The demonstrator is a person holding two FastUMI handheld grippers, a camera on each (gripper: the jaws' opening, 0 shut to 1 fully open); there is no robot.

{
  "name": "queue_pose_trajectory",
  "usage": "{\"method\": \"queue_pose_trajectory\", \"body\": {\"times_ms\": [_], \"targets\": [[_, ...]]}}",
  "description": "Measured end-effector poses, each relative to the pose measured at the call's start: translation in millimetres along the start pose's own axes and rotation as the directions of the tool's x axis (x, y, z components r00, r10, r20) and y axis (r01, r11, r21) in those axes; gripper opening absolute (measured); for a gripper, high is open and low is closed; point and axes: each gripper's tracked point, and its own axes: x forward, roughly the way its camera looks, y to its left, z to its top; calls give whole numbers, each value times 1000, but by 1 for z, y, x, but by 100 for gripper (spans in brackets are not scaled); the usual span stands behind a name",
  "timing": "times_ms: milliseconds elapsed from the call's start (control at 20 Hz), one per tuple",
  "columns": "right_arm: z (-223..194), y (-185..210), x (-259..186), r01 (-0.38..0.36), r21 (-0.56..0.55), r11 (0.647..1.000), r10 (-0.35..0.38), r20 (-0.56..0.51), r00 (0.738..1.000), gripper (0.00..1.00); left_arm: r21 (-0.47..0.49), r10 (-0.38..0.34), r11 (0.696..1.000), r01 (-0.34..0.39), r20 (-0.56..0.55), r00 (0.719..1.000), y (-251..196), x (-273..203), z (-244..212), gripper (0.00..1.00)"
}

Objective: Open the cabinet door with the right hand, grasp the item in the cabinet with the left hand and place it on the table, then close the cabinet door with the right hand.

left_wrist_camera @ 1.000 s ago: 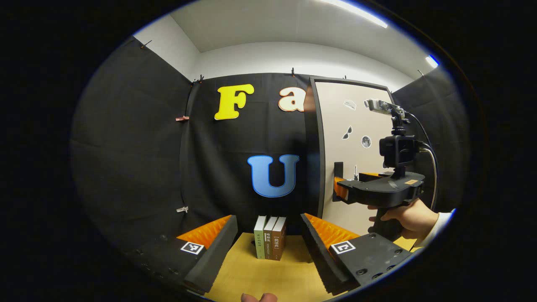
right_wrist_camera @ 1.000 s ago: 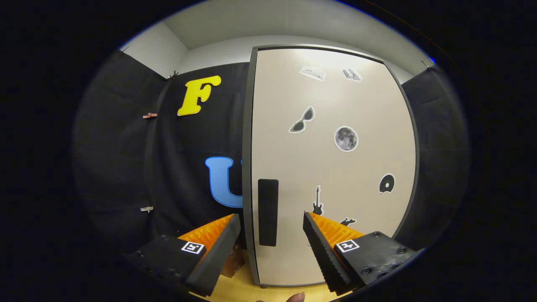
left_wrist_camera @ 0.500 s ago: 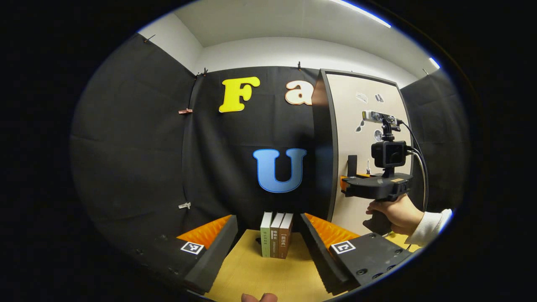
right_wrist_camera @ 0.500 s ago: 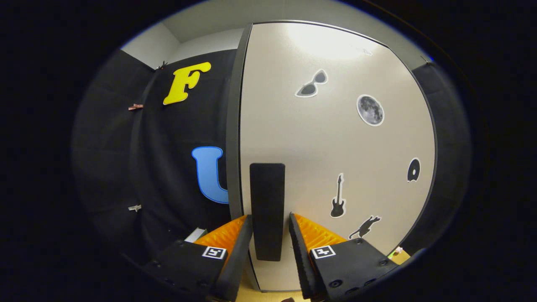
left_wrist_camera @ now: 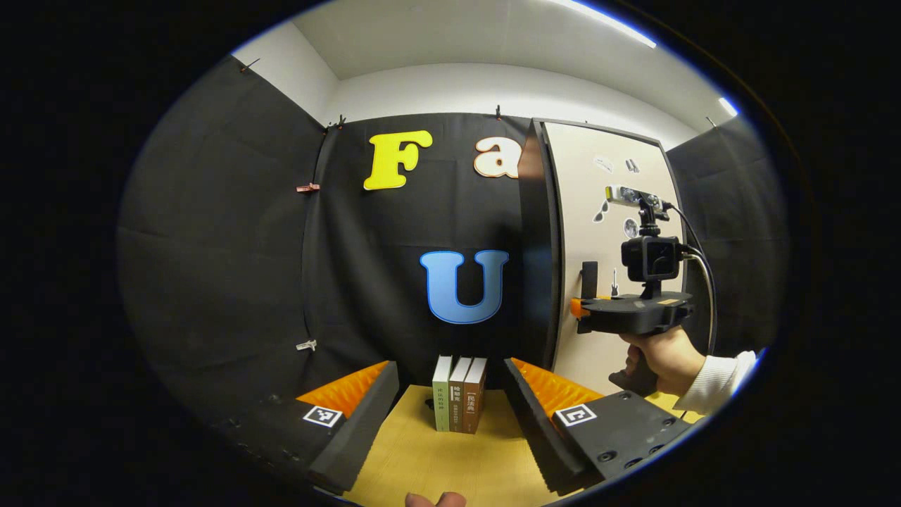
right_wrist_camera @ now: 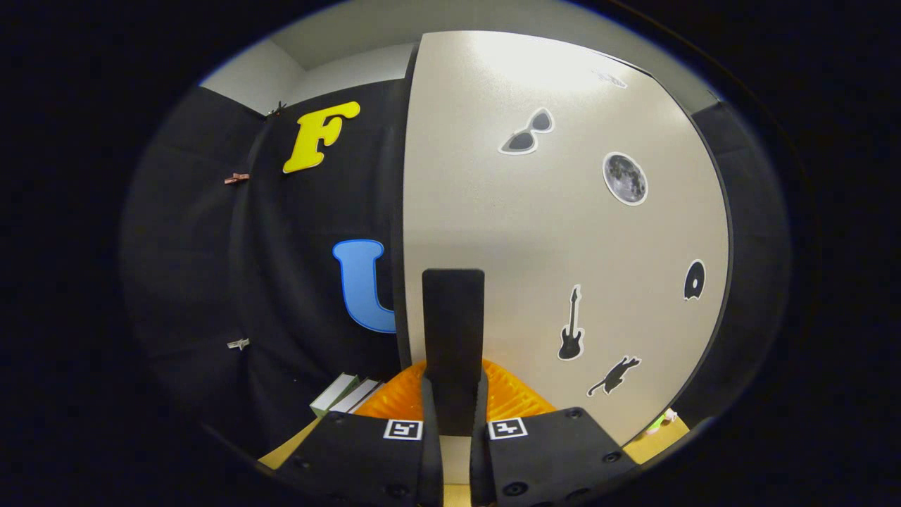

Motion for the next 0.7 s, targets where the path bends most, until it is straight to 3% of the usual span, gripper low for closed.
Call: {"method": "queue_pose_trajectory", "body": {"times_ms": [400, 700], "targets": [[-1, -17, -97, -116, 13, 993, 116, -24, 993, 19, -6, -16, 1000, 16, 12, 1000, -24, -18, 3, 94], [1, -30, -131, -157, 25, 987, 158, -40, 987, 19, 0, -34, 999, 34, 23, 999, -49, -33, 9, 94]]}}
